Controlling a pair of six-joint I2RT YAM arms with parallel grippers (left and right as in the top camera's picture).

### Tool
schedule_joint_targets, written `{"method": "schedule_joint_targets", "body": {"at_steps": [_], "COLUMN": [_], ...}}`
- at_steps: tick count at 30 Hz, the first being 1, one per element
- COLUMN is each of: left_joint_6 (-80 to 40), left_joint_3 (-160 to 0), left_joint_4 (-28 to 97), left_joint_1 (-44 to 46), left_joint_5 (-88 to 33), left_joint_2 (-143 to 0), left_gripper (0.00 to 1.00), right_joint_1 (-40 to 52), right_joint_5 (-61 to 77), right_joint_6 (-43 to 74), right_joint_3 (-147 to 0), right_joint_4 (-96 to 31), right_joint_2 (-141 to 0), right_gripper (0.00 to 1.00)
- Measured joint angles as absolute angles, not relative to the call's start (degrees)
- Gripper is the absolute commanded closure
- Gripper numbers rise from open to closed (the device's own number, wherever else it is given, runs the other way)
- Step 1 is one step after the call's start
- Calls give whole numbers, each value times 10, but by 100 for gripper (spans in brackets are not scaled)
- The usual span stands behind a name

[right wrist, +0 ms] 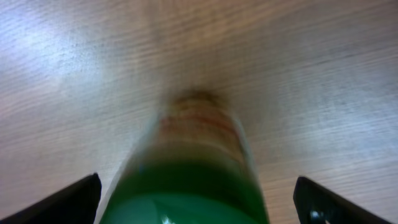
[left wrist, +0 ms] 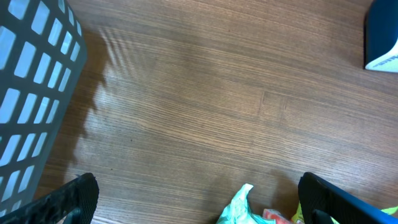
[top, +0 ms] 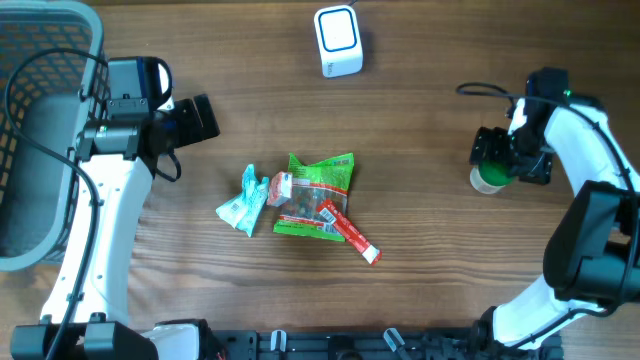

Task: Scan the item barcode
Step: 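Move the jar right and set it down on the table, then reach the right gripper to the red sticks on the table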

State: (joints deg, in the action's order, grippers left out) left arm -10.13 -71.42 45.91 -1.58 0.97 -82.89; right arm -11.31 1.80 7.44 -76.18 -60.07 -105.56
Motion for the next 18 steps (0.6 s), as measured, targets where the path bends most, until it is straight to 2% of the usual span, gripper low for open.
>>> {"method": "schedule_joint_targets", "body": {"at_steps": [5, 9, 13, 18], "left_joint_6": [-101, -101, -101, -101], "left_joint_3": [-714, -714, -714, -714], "left_joint_4": [459, 459, 459, 459], "left_joint_1": [-16, -16, -16, -16], "left_joint_5": [10, 10, 10, 10], "left_joint_2": [-829, -829, -829, -829], "left_gripper": [0, 0, 0, 0], "right_joint_1": [-113, -103, -58, 23], "right_joint_5": [44, 133, 206, 238], "right_joint_6": [61, -5, -62, -87], "right_joint_3": [-925, -963, -953, -874], "right_joint_4": [-719, -775, -808, -785], "right_joint_2": [-1045, -1016, -1011, -1011], "right_gripper": [9, 25, 59, 61]}}
